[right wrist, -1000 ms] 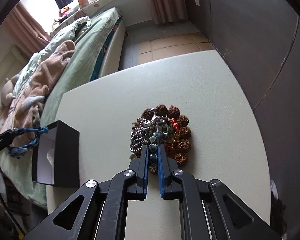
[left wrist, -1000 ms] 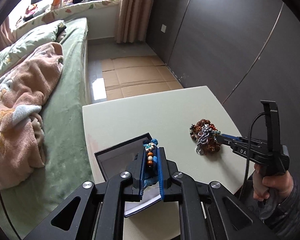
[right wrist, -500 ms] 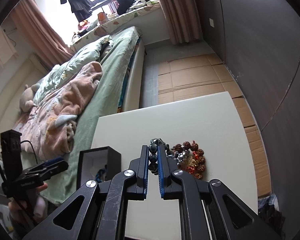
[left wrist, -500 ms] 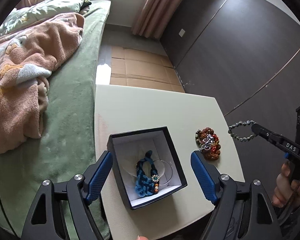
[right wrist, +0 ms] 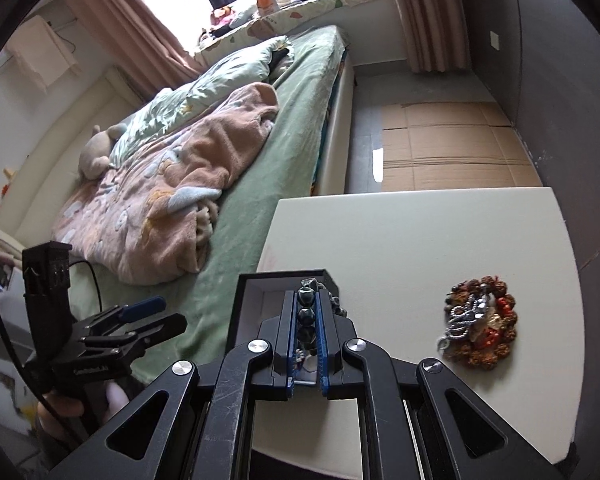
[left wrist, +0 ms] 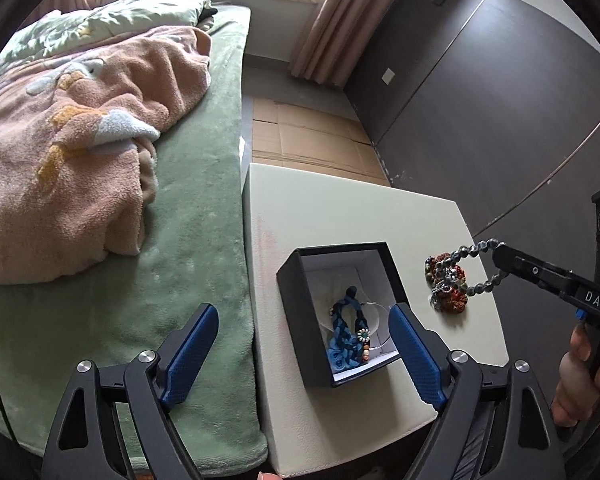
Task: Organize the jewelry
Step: 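Lower the blue bracelet into the box with the left gripper while the right drops the chain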
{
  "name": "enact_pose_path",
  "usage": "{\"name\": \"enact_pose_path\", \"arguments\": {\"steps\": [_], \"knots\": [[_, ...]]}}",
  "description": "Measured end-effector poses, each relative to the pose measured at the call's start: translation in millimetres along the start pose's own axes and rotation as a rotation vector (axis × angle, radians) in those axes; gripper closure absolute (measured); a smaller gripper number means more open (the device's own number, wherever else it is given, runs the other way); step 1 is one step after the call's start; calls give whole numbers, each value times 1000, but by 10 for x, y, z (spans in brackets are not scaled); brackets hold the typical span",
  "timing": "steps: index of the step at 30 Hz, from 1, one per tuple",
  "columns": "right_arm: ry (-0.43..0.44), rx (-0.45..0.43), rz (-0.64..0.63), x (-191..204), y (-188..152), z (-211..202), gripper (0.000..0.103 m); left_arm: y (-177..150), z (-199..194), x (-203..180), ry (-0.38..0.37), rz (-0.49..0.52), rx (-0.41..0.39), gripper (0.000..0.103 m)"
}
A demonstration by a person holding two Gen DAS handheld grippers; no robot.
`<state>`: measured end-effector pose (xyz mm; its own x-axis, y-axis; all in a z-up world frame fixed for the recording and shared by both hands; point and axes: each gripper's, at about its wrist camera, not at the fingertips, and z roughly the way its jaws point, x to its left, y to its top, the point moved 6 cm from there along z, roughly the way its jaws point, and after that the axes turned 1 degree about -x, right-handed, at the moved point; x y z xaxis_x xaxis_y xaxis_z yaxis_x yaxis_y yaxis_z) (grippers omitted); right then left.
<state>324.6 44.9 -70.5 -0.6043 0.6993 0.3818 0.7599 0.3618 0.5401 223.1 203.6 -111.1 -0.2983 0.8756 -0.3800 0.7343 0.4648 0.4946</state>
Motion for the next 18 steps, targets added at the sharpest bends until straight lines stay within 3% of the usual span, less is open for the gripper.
{"name": "enact_pose_path", "arguments": {"steps": [8,12,13,15,18], "knots": [[36,53,-25,266,-157,329,93,-48,-103,163,10,-41,-20,11],[-57,100,-58,290,-233,461,91,-63,-139,199,15,-50,-28,11],[-56,116,-59,297,-257,487,87,-67,-139,206,16,-48,-27,11],[-37,117,-46,295,-273,480,61,-73,-140,212,16,-50,-28,11],[-31,80,-25,239,-254,396,52,-75,-132,198,17,-47,-32,11]]}}
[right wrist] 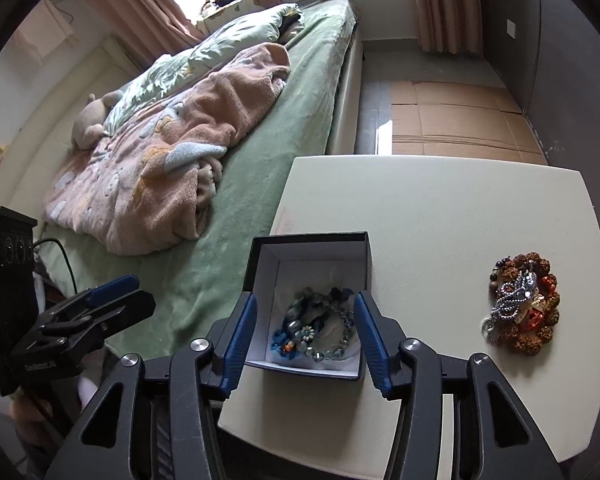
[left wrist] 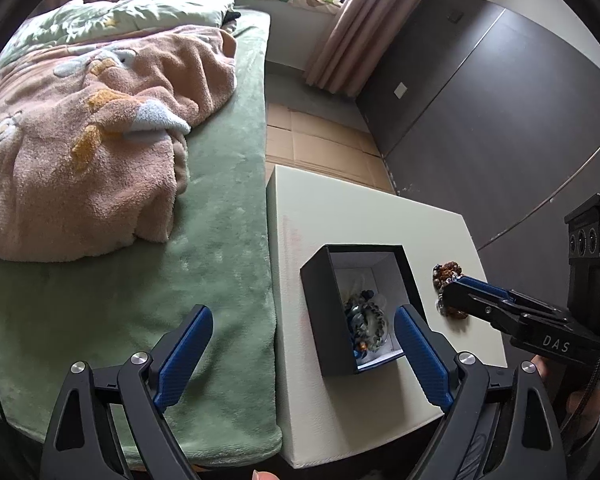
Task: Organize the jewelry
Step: 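Lower the blue bracelet into the box with the left gripper while the right drops the chain, then reach the left gripper to the beaded bracelet and close on the silver pendant chain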
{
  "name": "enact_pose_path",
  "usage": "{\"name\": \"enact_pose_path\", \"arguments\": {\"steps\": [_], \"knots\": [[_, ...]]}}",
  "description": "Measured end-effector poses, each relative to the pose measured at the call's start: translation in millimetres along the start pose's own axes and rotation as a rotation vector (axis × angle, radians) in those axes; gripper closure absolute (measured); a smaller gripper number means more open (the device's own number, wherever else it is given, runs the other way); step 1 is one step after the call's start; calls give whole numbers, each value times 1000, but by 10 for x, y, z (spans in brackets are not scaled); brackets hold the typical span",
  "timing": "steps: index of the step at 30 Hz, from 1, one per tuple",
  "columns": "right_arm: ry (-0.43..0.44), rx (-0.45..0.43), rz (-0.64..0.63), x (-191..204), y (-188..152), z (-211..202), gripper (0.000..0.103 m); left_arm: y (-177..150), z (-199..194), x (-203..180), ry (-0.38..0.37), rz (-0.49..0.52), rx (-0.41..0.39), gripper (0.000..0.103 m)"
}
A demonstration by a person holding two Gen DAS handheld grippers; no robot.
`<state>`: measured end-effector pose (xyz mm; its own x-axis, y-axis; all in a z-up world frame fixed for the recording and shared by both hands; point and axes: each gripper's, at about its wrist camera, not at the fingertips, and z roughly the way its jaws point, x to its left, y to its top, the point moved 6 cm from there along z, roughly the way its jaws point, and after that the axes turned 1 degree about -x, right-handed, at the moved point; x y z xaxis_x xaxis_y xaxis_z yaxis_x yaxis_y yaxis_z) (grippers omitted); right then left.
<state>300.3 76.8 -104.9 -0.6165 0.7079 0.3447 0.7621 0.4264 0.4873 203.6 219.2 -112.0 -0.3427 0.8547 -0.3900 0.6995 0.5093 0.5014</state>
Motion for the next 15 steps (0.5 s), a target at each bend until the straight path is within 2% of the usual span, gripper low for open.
{"name": "enact_pose_path", "arguments": {"steps": [10,12,15], "knots": [[-10,-36,113,-508,-52,-305,50,19,103,-257,-16,46,13,11],[-25,-52,136,-637,-65,-389,41,36,122,-342,-19,61,14,11],[-64,-81,175,-858,-84,-525,36,65,158,-488,-30,86,17,11]]}}
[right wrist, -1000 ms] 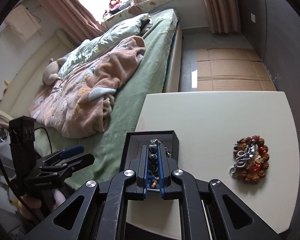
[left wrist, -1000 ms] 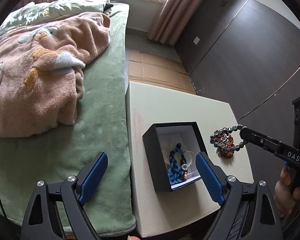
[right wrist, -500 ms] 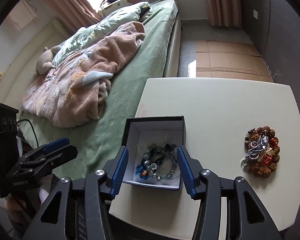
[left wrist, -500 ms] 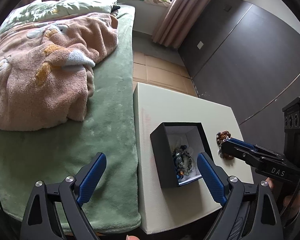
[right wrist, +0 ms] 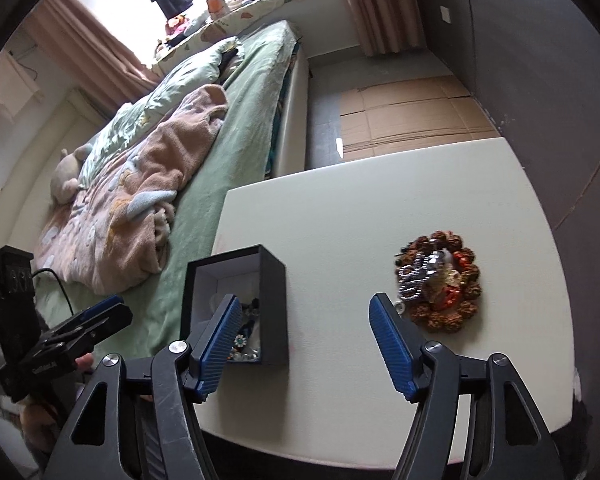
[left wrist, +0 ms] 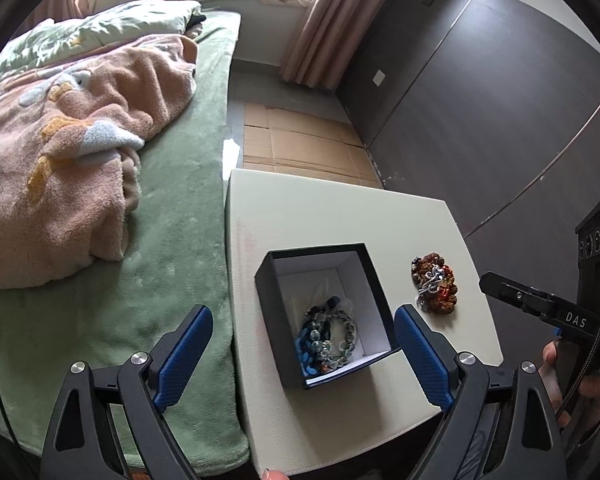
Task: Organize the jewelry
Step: 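Reach the left gripper to the beaded bracelet and close on the silver pendant chain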
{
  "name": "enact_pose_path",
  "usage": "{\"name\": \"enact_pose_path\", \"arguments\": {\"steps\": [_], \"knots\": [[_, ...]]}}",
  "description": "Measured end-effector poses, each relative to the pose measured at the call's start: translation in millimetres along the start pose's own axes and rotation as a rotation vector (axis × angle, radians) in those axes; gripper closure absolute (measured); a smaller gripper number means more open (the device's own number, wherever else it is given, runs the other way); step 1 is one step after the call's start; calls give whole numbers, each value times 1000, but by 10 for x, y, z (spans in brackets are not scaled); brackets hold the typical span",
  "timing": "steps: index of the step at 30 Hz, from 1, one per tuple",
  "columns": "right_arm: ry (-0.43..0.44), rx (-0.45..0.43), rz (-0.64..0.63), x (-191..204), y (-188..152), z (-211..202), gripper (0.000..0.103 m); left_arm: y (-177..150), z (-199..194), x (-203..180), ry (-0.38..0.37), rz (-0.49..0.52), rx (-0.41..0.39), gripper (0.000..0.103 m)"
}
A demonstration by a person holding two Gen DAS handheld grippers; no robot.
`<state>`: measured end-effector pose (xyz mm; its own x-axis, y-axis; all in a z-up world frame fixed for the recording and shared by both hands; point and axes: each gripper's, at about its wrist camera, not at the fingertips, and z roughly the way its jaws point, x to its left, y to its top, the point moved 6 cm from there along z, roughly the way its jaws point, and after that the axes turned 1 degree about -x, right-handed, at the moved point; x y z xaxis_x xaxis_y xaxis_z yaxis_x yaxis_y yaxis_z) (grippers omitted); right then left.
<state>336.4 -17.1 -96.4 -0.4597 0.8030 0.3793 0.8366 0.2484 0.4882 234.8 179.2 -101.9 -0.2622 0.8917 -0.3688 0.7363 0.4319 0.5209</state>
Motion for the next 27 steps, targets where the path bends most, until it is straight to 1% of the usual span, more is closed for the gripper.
{"name": "enact_pose_path", "arguments": {"steps": [4,7,9,12,17,20,22,24,27], "knots": [[-24,-19,58,-324,26,-125,36,60,83,-227,-17,39,7,11],[-17,-17,108,-541,19,-171,36,95,147,-428,-34,73,10,11],[-15,-21,144,-677,13,-196,35,116,189,-567,-32,103,8,11],[-41,-42,185,-866,-23,-246,35,145,279,-752,-37,144,20,11],[-13,-66,232,-1102,-74,-298,35,174,457,-1058,-51,199,43,11],[7,-67,278,-1258,-99,-308,35,175,566,-1239,-51,240,56,16],[10,-70,304,-1371,-123,-327,35,168,655,-1365,-49,268,74,25],[17,-73,327,-1462,-145,-340,35,149,748,-1489,-47,305,89,30],[27,-80,354,-1603,-191,-370,35,107,873,-1648,-44,361,107,34]]}}
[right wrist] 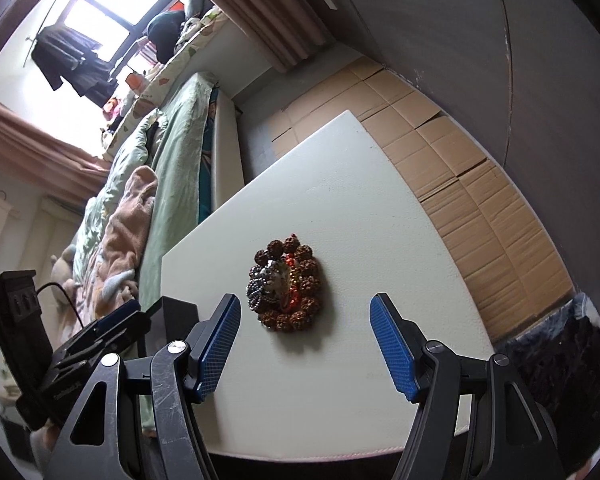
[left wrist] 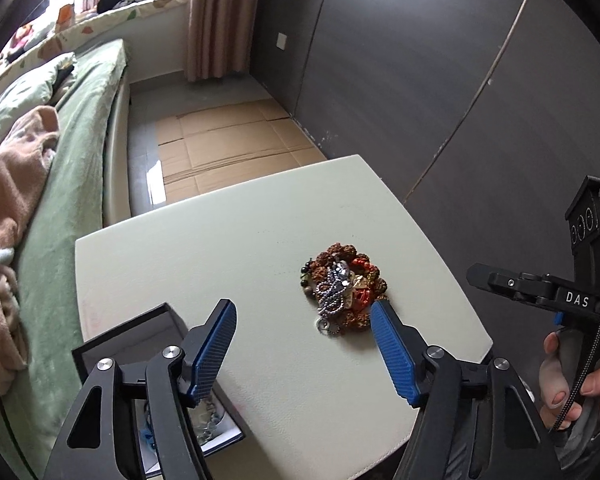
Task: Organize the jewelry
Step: 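Reach the left gripper to the beaded bracelet and close on the silver pendant chain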
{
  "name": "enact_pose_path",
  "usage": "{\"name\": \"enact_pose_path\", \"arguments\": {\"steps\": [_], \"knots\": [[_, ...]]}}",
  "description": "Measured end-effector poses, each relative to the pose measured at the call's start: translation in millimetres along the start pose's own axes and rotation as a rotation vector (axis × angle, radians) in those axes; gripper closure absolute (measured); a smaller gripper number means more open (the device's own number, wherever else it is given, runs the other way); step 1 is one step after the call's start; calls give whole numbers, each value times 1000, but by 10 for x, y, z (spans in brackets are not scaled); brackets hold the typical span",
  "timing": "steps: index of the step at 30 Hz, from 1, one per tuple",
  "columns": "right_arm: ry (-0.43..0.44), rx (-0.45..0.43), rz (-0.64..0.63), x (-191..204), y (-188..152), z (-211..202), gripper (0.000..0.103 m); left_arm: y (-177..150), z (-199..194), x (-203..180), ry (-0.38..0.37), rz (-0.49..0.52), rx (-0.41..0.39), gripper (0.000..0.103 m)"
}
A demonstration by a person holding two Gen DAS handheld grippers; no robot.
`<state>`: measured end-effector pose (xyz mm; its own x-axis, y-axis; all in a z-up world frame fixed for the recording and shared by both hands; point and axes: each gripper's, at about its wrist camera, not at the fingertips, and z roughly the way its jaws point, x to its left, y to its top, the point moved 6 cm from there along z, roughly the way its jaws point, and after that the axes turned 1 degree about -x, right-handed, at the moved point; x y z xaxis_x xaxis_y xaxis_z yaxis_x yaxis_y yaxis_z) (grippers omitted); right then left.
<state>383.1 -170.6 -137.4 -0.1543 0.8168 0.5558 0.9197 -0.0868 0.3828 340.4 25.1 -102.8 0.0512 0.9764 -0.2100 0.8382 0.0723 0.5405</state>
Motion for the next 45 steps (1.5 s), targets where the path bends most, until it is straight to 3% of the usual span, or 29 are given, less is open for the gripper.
{"name": "enact_pose_path", "arguments": {"steps": [7,15,22,28,32,39,45], "knots": [[2,-18,45,-313,-14,-97,35,35,357,-310,-8,101,69,53],[-17,-40,86,-601,-56,-217,35,34,812,-602,32,249,144,62],[-41,-41,112,-799,-104,-260,35,1,1098,-574,122,318,188,68],[-51,-43,130,-918,-120,-306,35,21,1230,-538,142,361,205,73],[-51,-44,125,-926,-123,-311,35,29,1235,-528,129,348,210,73],[-47,-37,120,-918,-135,-315,35,63,1315,-413,41,282,233,74],[-41,-37,119,-879,-165,-321,35,58,1316,-404,-1,259,222,84]]}}
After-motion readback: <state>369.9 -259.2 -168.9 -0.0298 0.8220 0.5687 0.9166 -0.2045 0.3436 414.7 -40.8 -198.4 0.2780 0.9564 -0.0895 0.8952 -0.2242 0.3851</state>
